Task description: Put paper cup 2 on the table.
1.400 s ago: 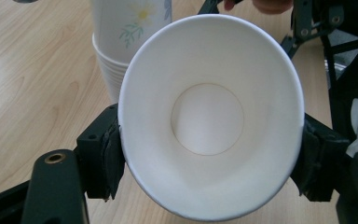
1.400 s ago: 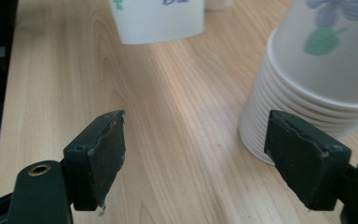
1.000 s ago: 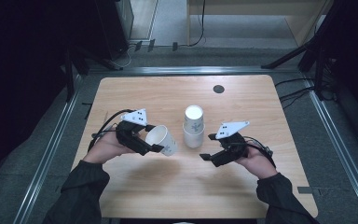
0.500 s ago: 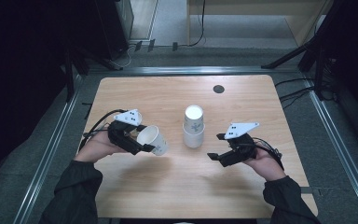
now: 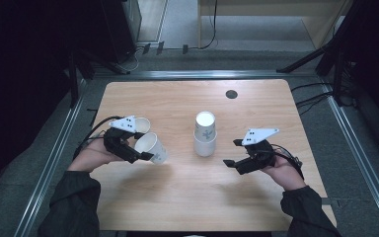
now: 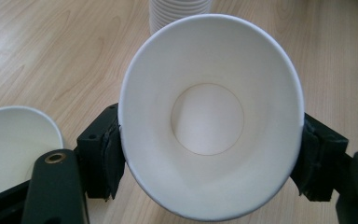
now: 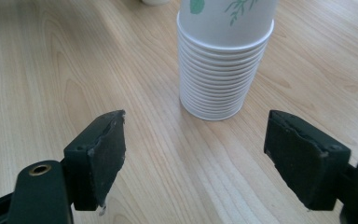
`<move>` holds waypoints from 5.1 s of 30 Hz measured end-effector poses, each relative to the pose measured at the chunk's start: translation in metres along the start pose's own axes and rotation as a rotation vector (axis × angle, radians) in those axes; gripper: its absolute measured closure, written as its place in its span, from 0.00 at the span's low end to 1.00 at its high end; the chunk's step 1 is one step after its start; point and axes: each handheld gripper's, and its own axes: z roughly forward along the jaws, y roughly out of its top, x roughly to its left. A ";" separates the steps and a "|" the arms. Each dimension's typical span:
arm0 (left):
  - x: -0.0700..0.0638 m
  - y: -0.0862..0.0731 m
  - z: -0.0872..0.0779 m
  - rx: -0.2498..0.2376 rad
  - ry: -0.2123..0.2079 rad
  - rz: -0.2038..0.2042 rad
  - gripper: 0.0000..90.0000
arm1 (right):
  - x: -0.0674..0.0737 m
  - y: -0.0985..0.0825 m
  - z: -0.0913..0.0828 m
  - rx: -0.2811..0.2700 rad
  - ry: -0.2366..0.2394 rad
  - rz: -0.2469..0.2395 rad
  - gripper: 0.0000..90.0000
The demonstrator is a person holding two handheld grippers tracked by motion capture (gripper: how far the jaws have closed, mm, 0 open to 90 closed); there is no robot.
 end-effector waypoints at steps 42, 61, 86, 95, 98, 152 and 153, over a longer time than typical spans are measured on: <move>0.021 -0.055 -0.007 0.157 0.150 -0.096 0.27 | -0.024 -0.006 -0.001 0.008 -0.042 0.056 0.24; 0.017 -0.050 0.008 0.214 0.158 -0.071 0.23 | -0.024 -0.005 0.000 0.016 -0.046 0.051 0.23; 0.018 -0.045 -0.012 0.119 0.074 -0.145 0.16 | -0.024 -0.007 -0.001 0.029 -0.051 0.051 0.23; 0.016 -0.035 -0.026 0.072 0.110 -0.149 0.15 | -0.023 -0.008 -0.001 0.030 -0.052 0.047 0.23; 0.017 -0.031 -0.030 0.042 0.109 -0.174 0.15 | -0.023 -0.008 -0.001 0.032 -0.053 0.047 0.23; -0.062 0.058 0.084 -0.095 0.058 -0.138 0.16 | 0.006 -0.012 0.007 0.069 0.004 -0.012 0.24; -0.064 0.058 0.086 -0.086 0.059 -0.131 0.16 | 0.007 -0.012 0.009 0.070 0.005 -0.016 0.24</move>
